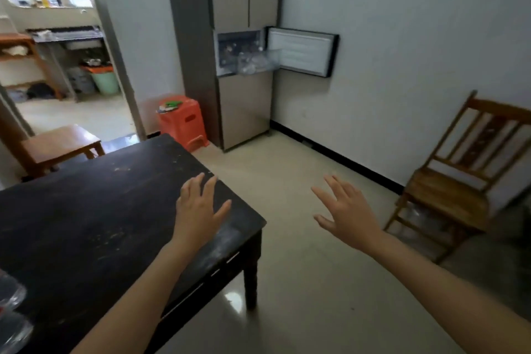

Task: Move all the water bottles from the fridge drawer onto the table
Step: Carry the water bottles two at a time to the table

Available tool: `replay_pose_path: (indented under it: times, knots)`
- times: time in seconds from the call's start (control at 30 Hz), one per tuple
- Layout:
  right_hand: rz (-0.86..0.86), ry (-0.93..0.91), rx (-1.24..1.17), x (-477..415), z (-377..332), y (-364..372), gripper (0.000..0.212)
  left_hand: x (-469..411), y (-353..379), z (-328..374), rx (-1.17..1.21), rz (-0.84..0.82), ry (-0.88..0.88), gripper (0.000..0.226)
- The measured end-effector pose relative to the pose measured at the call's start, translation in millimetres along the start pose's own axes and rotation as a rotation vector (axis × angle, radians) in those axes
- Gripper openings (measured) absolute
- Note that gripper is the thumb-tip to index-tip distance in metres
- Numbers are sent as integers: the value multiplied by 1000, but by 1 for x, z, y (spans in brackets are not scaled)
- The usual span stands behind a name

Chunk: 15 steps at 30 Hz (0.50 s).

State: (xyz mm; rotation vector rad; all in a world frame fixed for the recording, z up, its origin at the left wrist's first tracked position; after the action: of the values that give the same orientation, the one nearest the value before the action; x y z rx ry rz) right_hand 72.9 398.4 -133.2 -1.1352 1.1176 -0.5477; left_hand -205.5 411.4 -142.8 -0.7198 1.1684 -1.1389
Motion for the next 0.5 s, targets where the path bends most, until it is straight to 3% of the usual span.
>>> replay_pose_path:
  times: [0.1, 0.5]
  knots:
    - [2, 111, 43, 45, 51, -25, 65, -8, 13, 60, 26, -28, 96, 68]
    - [64, 387, 143, 224, 222, -116, 56, 21, 69, 321, 186, -82, 267, 58]
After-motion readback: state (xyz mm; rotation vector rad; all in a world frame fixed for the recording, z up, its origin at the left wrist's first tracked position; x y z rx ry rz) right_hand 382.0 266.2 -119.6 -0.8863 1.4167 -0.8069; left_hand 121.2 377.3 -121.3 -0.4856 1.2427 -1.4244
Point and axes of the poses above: each hand's wrist, its own x-axis away from the middle knuckle, its own y-axis out of the palm, z = x × y, the point moved 5 cm from there along -x, towards the middle knuckle, and after that the axes turned 8 degrees about -x, right-handed, at the moved point
